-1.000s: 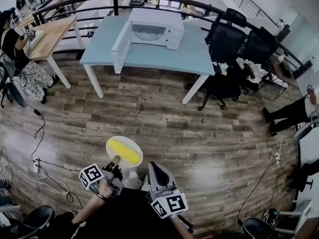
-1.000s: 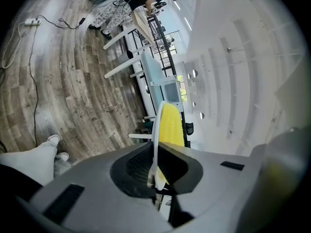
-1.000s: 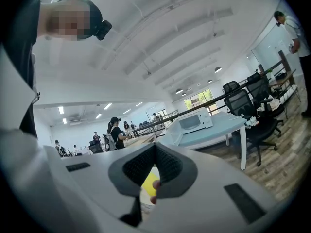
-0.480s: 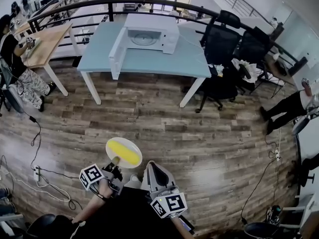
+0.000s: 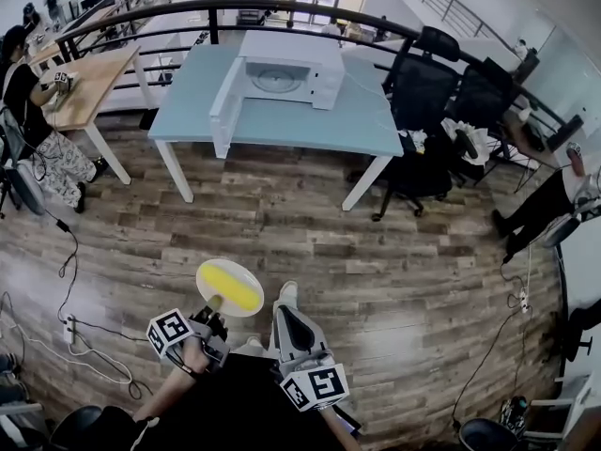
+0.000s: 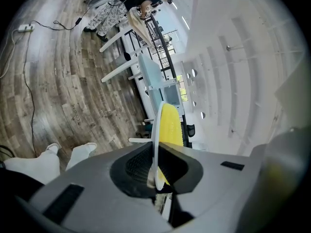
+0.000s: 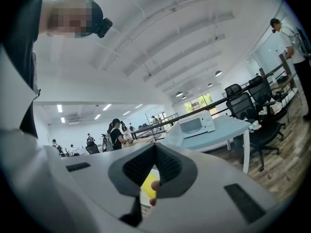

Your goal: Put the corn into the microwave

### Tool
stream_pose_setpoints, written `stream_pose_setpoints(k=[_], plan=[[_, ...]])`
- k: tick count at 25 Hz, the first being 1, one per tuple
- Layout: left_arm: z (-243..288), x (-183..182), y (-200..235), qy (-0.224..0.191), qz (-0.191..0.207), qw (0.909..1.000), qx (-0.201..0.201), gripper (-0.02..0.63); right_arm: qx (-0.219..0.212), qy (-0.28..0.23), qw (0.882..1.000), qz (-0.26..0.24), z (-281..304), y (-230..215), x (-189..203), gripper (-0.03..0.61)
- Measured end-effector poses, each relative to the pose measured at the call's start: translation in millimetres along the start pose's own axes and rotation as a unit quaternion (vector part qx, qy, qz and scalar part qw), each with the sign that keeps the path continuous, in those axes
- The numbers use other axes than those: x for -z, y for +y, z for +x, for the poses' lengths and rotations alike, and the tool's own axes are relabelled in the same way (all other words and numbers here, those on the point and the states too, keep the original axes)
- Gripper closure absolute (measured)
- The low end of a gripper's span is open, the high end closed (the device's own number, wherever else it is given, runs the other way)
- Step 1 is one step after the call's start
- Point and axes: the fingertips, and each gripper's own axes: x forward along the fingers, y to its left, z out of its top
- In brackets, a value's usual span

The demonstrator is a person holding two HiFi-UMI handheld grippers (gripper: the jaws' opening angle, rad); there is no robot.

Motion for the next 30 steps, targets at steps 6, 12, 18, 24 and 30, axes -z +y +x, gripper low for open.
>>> stream_pose_setpoints(k=[6,12,18,24,30], plan=[[14.2,-13.8,-3.6,-0.011,-0.006,0.9999,0.006,0.594,0.002,0.008,1.000,0.007,20.1,-16.5,2.2,0.571],[31.8,-23.1,-9.0,-0.020,-0.014,0.9997,0.005,0.594,-0.011,0.012,1.000,0.018,41.0,-31.0,-1.9,0.571],[60.3,-36.3,-15.7,-0.032,-0.007,0.9995,-0.001,0.594,-0.011,0.020,0.999,0.024,65.7,-54.0,-5.1,0.571],[97.1,-46.1,-24.0,-0.028,-0.014,0.9995,-0.002,0.594,-0.006,0.031,0.999,0.030,93.8,-84.7,-10.4,0.569],[132.0,-45.4,-35.6,-0.019,-0.036,0.9991,-0.009,0.594,-0.012,0.043,0.999,0.032,121.8,-111.6,-20.6,0.571]])
